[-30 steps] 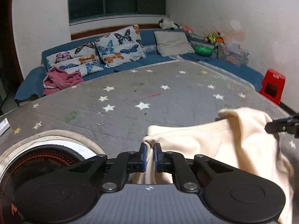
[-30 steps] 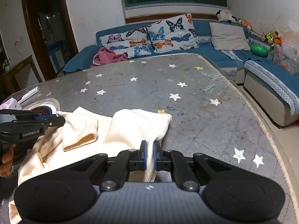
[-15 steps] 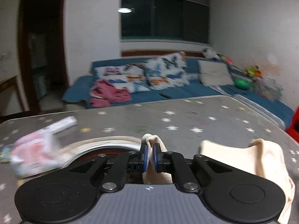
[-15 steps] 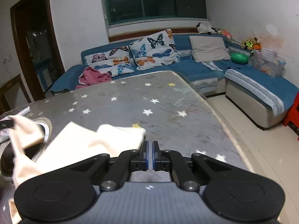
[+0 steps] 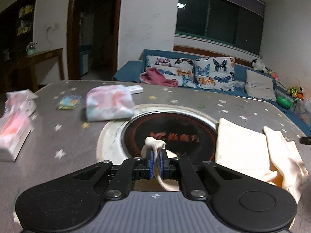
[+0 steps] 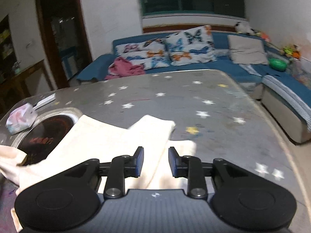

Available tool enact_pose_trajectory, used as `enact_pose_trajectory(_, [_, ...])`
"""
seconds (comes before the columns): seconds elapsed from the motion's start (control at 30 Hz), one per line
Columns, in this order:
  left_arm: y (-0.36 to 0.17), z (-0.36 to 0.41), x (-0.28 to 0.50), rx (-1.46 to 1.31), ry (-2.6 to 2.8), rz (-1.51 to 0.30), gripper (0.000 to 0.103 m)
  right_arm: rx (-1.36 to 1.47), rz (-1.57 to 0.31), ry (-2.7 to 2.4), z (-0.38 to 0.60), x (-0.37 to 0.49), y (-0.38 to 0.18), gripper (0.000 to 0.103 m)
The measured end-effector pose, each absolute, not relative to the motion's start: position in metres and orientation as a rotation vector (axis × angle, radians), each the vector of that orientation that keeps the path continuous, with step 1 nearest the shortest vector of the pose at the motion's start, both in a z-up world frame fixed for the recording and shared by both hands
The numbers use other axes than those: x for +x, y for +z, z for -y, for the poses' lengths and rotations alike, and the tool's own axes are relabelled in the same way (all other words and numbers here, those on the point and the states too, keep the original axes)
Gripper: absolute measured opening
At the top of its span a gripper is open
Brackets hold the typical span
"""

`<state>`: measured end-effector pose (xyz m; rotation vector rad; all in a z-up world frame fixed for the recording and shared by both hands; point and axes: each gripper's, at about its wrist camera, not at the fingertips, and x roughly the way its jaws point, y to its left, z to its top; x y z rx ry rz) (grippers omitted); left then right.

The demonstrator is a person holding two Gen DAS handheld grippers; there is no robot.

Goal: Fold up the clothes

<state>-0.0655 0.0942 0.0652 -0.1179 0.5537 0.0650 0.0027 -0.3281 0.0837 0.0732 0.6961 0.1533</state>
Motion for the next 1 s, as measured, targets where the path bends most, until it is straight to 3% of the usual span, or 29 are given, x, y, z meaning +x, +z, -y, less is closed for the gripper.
enact_pose_trajectory(0.07, [0.065,-0.099,-0.069,-0.124,0.071,-0.558,0.008,0.054,-0.705,0.18,0.311,0.014,0.079,0.04])
enact_pose_trajectory(0.4, [0.062,-0.103,-0.081,-0.134,0.065,-0.566,0.008,-0.076,-0.765,0.202,0.253,0.049,0.045,0.044])
enact_pose_trajectory(0.47, [0.062,-0.103,-0.081,-0.131,0.064,-0.568,0.008,-0.102,-0.778,0.205,0.242,0.056,0.038,0.036])
enact_pose_trajectory(0.53, [0.061,-0.104,-0.081,-0.134,0.067,-0.572,0.008,-0.114,-0.769,0.196,0.244,0.052,0.043,0.012])
enact_pose_trajectory(0.63, [0.059,-0.107,-0.08,-0.144,0.072,-0.576,0.008,-0.131,-0.753,0.181,0.249,0.044,0.051,0.002])
enact_pose_trajectory(1.0, [0.062,-0.109,-0.084,-0.158,0.077,-0.569,0.008,-0.112,-0.614,0.031,0.326,-0.03,0.107,0.001])
